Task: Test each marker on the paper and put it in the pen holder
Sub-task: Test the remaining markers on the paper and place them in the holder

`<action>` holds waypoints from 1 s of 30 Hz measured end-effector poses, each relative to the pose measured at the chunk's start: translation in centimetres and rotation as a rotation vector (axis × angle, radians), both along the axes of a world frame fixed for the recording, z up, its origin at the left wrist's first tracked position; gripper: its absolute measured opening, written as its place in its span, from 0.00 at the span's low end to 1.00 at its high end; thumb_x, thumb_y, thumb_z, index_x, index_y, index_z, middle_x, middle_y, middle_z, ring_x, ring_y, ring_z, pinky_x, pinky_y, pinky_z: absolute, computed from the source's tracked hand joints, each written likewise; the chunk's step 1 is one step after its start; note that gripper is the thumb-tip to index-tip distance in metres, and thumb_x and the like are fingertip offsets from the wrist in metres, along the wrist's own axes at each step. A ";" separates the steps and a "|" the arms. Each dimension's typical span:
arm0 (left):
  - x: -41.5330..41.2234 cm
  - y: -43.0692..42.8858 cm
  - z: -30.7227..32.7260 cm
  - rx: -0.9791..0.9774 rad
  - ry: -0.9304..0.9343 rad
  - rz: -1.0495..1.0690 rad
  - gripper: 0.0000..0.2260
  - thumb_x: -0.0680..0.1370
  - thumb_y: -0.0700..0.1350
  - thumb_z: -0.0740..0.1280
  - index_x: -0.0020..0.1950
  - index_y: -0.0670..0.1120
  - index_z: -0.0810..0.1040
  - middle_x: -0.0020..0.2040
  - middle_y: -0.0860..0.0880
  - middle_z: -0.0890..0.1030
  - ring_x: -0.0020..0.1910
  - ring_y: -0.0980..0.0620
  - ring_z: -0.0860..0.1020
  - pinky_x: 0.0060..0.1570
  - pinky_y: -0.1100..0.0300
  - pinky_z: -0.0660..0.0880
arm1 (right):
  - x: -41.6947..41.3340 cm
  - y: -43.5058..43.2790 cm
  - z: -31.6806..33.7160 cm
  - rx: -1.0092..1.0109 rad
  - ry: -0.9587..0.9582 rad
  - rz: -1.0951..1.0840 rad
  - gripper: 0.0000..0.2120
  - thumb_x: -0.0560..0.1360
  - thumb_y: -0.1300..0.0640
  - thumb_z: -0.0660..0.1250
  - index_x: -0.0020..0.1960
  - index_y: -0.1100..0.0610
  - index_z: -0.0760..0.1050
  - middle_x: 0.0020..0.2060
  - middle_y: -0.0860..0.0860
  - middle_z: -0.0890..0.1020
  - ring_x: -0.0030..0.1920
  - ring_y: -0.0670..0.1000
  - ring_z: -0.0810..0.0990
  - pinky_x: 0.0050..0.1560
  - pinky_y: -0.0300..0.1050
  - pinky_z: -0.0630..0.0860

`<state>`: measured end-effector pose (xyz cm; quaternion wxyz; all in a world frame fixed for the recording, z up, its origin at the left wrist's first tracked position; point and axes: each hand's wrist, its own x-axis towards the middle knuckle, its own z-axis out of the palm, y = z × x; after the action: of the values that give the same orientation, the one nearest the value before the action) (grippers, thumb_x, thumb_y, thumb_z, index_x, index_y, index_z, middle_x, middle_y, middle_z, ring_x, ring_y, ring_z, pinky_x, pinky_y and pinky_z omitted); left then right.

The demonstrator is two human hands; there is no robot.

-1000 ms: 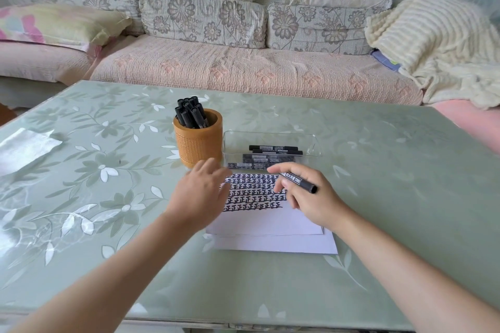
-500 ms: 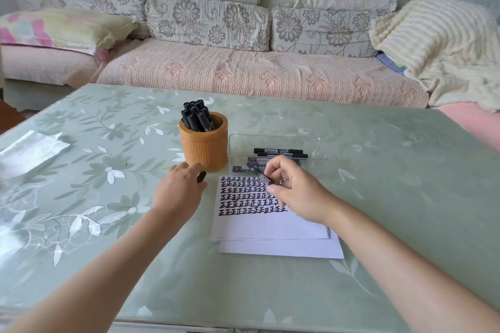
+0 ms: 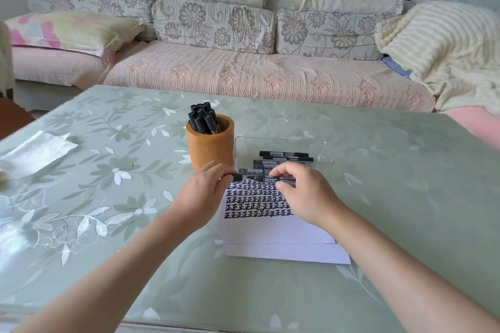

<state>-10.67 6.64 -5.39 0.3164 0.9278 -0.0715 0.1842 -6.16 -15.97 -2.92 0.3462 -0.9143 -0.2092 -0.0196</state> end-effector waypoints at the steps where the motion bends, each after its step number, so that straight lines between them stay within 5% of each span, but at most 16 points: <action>1: 0.0 0.0 0.0 0.001 -0.002 -0.008 0.09 0.82 0.44 0.60 0.55 0.49 0.79 0.48 0.55 0.76 0.46 0.56 0.75 0.46 0.62 0.70 | 0.0 0.0 -0.1 -0.009 -0.005 0.001 0.10 0.77 0.59 0.66 0.55 0.48 0.79 0.52 0.41 0.80 0.56 0.45 0.77 0.58 0.40 0.70; 10: -0.3 -0.4 0.0 0.032 0.015 -0.085 0.08 0.81 0.46 0.61 0.55 0.52 0.79 0.46 0.56 0.75 0.44 0.59 0.74 0.43 0.66 0.69 | -0.4 0.5 -0.3 -0.035 0.052 0.049 0.09 0.77 0.57 0.67 0.54 0.46 0.78 0.53 0.41 0.81 0.57 0.46 0.77 0.60 0.44 0.72; 18: -0.6 -0.2 0.6 0.066 -0.011 -0.200 0.06 0.77 0.46 0.69 0.52 0.52 0.84 0.39 0.62 0.74 0.42 0.67 0.72 0.39 0.74 0.65 | -1.0 0.9 -0.7 -0.021 0.065 0.056 0.10 0.71 0.52 0.75 0.51 0.44 0.80 0.47 0.37 0.81 0.50 0.39 0.76 0.48 0.30 0.68; 23: -0.5 -0.2 1.1 0.054 -0.080 -0.187 0.05 0.76 0.46 0.71 0.50 0.49 0.86 0.38 0.56 0.76 0.41 0.63 0.73 0.39 0.72 0.66 | -0.9 1.6 -0.7 -0.011 0.056 0.061 0.08 0.74 0.49 0.71 0.53 0.45 0.82 0.51 0.43 0.84 0.53 0.45 0.78 0.54 0.42 0.73; 26: -0.4 -0.3 1.6 0.053 -0.091 -0.179 0.05 0.76 0.45 0.71 0.49 0.49 0.86 0.38 0.55 0.76 0.41 0.62 0.73 0.40 0.73 0.66 | -0.8 1.9 -0.6 -0.014 0.069 0.108 0.04 0.77 0.49 0.68 0.48 0.46 0.82 0.38 0.46 0.84 0.42 0.47 0.79 0.46 0.45 0.75; 30: 0.0 0.1 2.1 0.065 -0.118 -0.184 0.05 0.77 0.46 0.70 0.46 0.50 0.85 0.39 0.54 0.77 0.42 0.60 0.74 0.41 0.69 0.69 | -0.6 2.3 -0.1 -0.014 0.087 0.167 0.13 0.79 0.51 0.64 0.36 0.43 0.74 0.29 0.45 0.77 0.33 0.44 0.73 0.40 0.46 0.71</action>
<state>-10.71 6.70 -3.24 0.2971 0.9146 -0.1807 0.2063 -6.74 -13.66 -3.06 0.3492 -0.8960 -0.2695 0.0506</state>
